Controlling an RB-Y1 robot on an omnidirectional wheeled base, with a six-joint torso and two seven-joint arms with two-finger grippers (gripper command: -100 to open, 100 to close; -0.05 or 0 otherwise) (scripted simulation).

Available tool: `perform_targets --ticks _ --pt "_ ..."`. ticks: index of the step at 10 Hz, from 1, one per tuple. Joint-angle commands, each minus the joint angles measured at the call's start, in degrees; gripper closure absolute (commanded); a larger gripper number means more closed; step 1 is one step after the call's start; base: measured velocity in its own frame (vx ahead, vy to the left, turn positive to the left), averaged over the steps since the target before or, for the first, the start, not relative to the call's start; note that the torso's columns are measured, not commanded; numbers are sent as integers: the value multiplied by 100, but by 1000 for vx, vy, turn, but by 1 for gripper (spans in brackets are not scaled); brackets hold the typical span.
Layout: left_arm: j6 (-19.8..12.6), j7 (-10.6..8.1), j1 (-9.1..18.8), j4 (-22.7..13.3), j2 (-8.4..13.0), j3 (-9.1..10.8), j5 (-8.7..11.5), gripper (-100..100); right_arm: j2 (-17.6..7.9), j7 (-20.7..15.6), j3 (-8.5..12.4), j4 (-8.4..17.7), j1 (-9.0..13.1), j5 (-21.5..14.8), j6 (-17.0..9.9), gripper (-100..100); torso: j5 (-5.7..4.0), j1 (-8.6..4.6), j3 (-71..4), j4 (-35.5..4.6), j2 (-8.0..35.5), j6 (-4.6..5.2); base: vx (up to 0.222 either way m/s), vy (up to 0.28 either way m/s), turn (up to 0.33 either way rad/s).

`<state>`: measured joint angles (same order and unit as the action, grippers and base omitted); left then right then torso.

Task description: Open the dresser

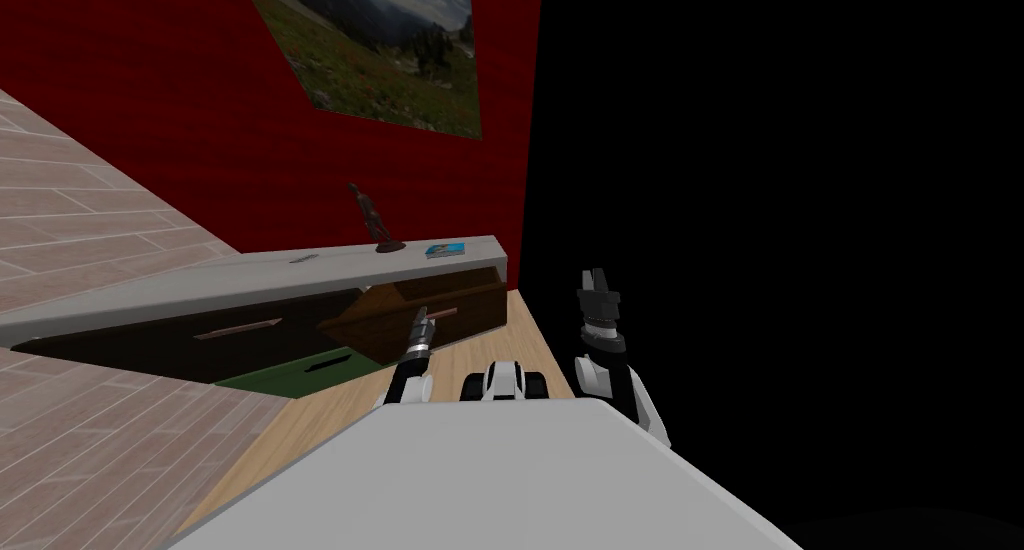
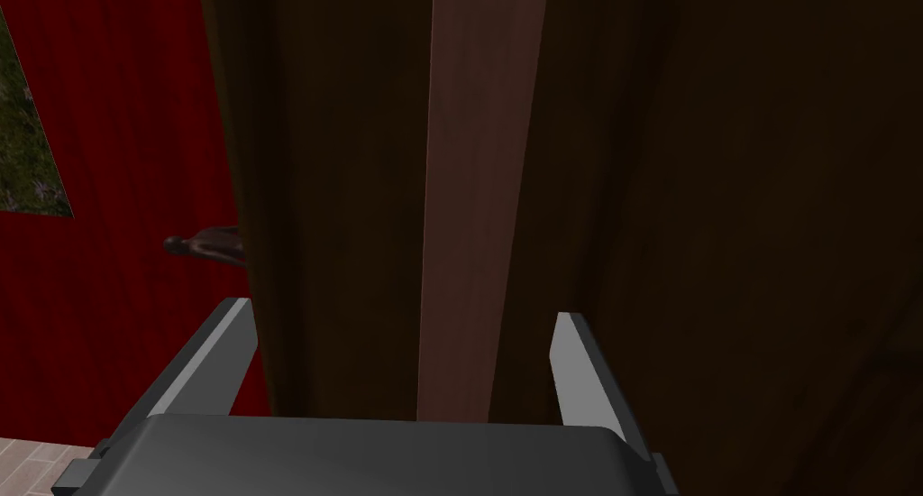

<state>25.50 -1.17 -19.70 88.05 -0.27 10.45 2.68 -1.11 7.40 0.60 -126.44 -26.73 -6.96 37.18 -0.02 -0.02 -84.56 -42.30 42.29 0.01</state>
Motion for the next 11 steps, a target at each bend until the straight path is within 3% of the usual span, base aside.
perform_targets --ticks 1,4,5,6,11 --pt "-365 -27 -3 355 50 27 17 -100 0 0 0 0 0 0 0 0 1 1 3 0 4 -1 -19 -16 0" --pt "-777 -46 -5 764 92 54 31 -100 0 0 0 0 0 0 0 0 -5 -2 1 -6 6 -3 -27 -18 -1" --pt "-726 -35 -40 691 60 36 23 -100 0 0 0 0 0 0 0 0 -17 -12 6 -18 17 -4 -9 -4 0" --pt "-767 -36 -43 704 60 36 23 0 0 0 0 0 0 0 0 0 -12 -11 8 -13 16 -3 0 0 0" --pt "-784 -36 -58 680 55 33 23 0 0 0 0 0 0 0 0 0 -1 0 0 -1 2 -1 0 0 0"
